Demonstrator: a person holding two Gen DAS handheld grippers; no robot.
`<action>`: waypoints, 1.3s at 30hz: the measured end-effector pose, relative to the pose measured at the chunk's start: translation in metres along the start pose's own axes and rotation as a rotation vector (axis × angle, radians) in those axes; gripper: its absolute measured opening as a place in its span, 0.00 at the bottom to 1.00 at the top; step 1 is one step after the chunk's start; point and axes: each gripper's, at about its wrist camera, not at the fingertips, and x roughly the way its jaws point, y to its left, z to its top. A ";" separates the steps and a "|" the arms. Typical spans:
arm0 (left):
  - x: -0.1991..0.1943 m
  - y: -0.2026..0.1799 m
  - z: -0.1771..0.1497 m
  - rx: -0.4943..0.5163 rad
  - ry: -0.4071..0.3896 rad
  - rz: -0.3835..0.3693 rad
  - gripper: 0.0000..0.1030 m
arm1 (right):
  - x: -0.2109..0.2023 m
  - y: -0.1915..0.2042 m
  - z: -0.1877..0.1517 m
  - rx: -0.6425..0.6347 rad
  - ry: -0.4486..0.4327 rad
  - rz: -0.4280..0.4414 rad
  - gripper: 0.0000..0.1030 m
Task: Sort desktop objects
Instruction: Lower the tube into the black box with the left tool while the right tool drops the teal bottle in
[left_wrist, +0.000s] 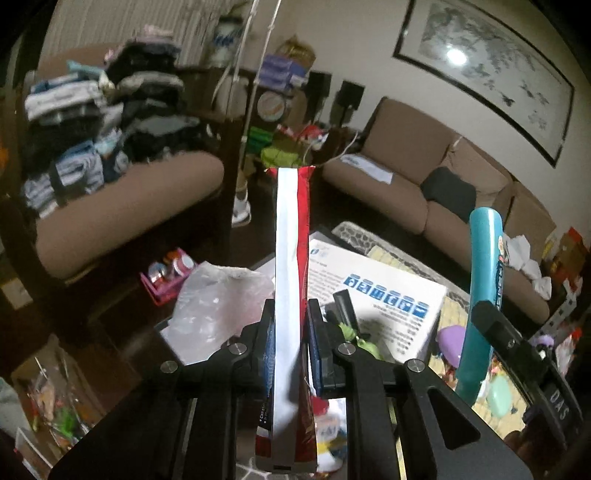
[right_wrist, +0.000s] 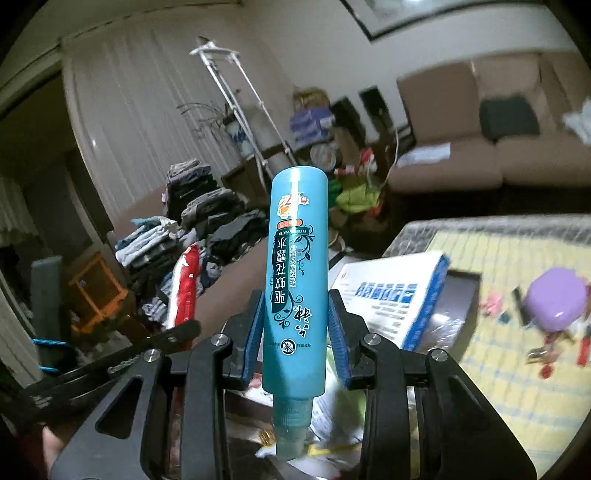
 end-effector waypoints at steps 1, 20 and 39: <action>0.011 0.000 0.003 -0.007 0.029 -0.002 0.14 | 0.011 -0.009 0.004 0.032 0.009 0.011 0.30; 0.083 -0.041 0.021 0.154 0.215 0.083 0.67 | 0.120 -0.102 -0.018 0.399 0.293 0.027 0.49; -0.033 -0.142 -0.026 0.240 -0.010 -0.065 0.96 | -0.083 -0.051 0.033 -0.262 0.122 -0.707 0.73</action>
